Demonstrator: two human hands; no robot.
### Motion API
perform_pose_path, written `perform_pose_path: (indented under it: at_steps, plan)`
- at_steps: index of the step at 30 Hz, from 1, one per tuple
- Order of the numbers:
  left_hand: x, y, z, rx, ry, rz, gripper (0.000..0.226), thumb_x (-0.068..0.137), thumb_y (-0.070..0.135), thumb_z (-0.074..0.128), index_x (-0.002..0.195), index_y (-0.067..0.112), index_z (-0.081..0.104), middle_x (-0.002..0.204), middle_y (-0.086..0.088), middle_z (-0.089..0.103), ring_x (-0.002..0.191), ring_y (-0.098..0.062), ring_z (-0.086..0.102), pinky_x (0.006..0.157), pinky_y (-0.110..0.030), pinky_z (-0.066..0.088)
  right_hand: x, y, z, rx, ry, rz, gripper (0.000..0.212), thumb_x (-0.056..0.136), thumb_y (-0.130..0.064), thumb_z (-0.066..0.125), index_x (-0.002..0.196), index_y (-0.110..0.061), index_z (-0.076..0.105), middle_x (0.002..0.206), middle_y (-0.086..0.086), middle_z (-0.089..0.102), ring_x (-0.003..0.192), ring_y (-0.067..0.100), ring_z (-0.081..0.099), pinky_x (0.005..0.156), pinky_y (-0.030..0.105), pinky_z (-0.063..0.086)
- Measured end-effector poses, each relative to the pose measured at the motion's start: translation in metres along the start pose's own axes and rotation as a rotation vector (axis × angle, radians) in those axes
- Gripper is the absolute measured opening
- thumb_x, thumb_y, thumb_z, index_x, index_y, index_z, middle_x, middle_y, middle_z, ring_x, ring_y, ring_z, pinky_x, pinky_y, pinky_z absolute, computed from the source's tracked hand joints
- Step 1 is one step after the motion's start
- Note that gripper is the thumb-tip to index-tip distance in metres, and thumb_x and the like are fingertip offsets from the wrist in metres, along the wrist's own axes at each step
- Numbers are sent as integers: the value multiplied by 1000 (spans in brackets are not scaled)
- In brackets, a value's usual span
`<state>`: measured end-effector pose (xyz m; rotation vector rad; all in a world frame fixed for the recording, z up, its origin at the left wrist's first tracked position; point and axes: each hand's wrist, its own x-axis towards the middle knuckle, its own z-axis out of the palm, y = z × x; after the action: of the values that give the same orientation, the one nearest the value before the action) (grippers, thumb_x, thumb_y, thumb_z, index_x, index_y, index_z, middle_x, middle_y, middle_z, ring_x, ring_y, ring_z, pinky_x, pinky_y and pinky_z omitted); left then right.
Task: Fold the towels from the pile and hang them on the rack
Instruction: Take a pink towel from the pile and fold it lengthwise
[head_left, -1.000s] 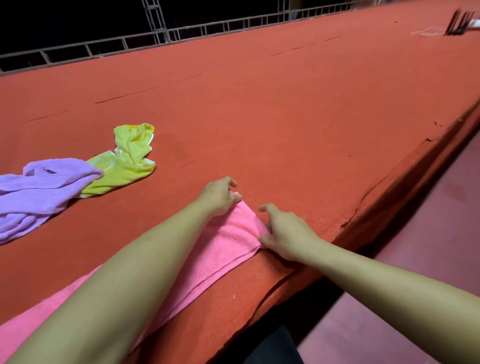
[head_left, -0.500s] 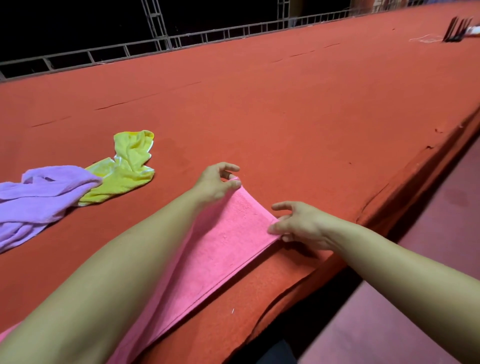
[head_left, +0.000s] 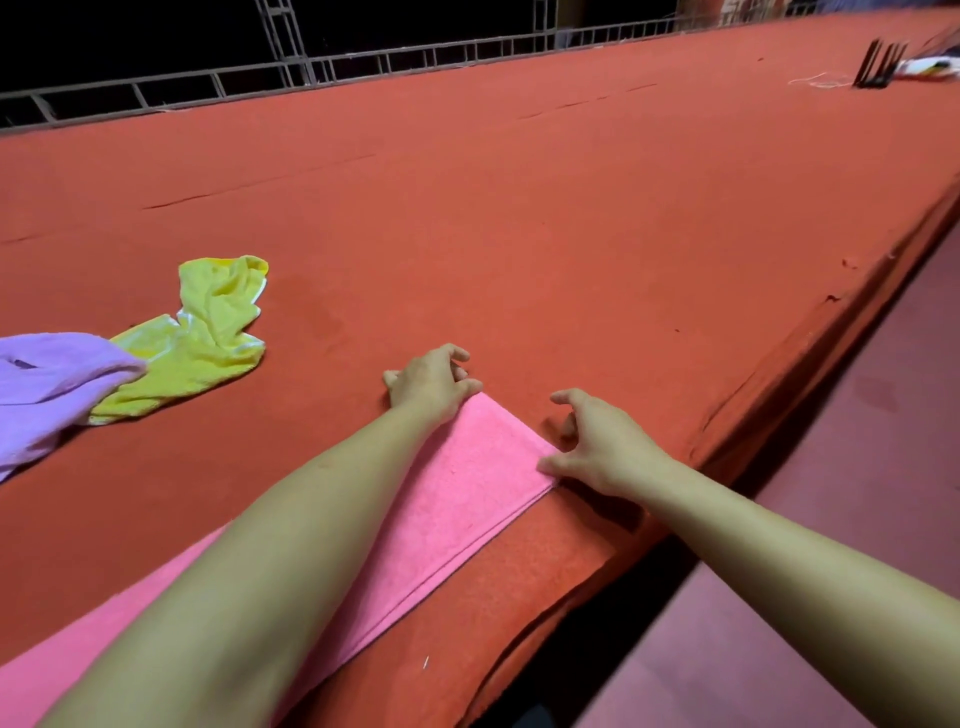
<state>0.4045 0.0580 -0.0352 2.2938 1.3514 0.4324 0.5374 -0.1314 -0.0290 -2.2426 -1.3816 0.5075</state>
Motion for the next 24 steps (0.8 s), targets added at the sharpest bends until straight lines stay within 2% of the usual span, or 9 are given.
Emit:
perform_pose_path:
  at_steps: [2, 5, 8, 12, 15, 19, 24]
  plan:
    - [-4, 0, -5, 40, 96, 56, 36, 83, 44, 72, 115, 38, 59, 102, 19, 67, 108, -9, 57, 89, -36, 25, -2, 2, -3, -65, 38, -5, 80, 69, -43, 82, 137, -27, 44, 113, -5, 60, 107, 19, 58, 88, 32, 46]
    - [-17, -6, -18, -103, 166, 93, 31, 85, 37, 70, 114, 37, 60, 95, 21, 68, 101, -12, 63, 94, -35, 41, -6, -2, -7, -12, 97, -28, 62, 75, -37, 78, 130, -26, 52, 101, -7, 60, 94, 17, 57, 78, 31, 43]
    - [-45, -21, -36, -229, 167, 75, 27, 85, 27, 67, 111, 36, 61, 82, 22, 64, 88, -15, 66, 82, -34, 51, -16, -21, -2, 24, 127, -97, 49, 81, -32, 73, 126, -26, 55, 97, -10, 60, 84, 13, 54, 74, 31, 42]
    - [-102, -49, -64, -212, 216, 79, 25, 85, 23, 65, 108, 34, 64, 82, 21, 64, 82, -10, 63, 80, -30, 50, -33, -58, 19, 31, 23, -206, 41, 83, -29, 71, 121, -29, 58, 95, -12, 61, 78, 11, 55, 74, 32, 45]
    - [-159, -78, -86, -289, 256, 13, 28, 83, 21, 66, 105, 37, 60, 80, 17, 65, 77, -7, 62, 80, -31, 51, -50, -98, 42, 20, -16, -313, 38, 83, -29, 71, 119, -30, 58, 94, -13, 62, 76, 7, 54, 71, 30, 43]
    - [-241, -125, -110, -278, 273, -87, 29, 82, 25, 69, 98, 45, 57, 82, 17, 67, 62, -3, 59, 74, -34, 54, -79, -150, 80, 24, -121, -479, 39, 83, -27, 71, 120, -29, 59, 94, -12, 64, 82, 10, 58, 79, 32, 47]
    - [-335, -180, -146, -245, 350, -229, 26, 82, 27, 70, 96, 47, 59, 81, 19, 67, 59, -4, 59, 66, -36, 55, -118, -212, 127, -16, -331, -686, 40, 80, -25, 75, 115, -33, 59, 88, -18, 63, 58, -4, 53, 67, 26, 46]
